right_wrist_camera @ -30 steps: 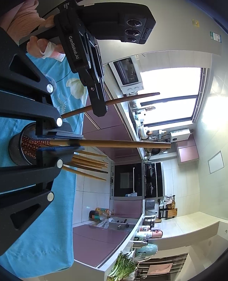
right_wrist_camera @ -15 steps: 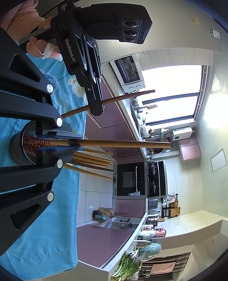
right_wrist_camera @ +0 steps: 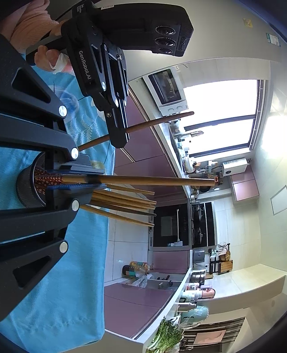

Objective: Organize utensils
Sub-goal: 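Lower both held chopsticks into the mesh holder among the others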

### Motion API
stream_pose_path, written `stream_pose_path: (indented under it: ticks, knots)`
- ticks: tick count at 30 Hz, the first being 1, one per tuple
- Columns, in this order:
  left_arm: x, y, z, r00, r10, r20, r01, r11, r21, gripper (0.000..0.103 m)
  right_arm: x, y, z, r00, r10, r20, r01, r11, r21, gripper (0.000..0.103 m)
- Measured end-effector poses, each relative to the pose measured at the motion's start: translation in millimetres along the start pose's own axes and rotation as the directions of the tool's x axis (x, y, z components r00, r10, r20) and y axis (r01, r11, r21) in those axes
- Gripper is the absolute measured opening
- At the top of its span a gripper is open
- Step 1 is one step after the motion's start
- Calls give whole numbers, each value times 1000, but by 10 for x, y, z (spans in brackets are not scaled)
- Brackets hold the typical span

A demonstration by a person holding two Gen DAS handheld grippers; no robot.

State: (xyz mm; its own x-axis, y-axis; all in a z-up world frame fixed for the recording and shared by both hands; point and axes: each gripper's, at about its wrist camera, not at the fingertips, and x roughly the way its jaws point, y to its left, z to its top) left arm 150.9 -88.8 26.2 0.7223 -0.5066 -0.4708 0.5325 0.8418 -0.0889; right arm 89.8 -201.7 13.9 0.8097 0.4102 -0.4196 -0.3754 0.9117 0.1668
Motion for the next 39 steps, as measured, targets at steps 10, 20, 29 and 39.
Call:
stream_pose_path:
  ticks: [10, 20, 29, 39]
  knots:
    - [142, 55, -48, 998, -12, -55, 12, 1000, 4, 7, 69, -31, -43, 1000, 4, -23, -4, 1000, 8, 6]
    - [294, 110, -42, 994, -27, -105, 27, 1000, -3, 7, 177, -63, -84, 999, 10, -51, -9, 1000, 23, 6]
    - [407, 139, -46, 991, -35, -129, 33, 999, -23, 8, 260, -130, -135, 997, 19, -74, -15, 999, 47, 6]
    - [540, 149, -60, 987, -33, -157, 26, 999, -47, 7, 338, -195, -98, 996, 22, -81, -16, 997, 72, 7]
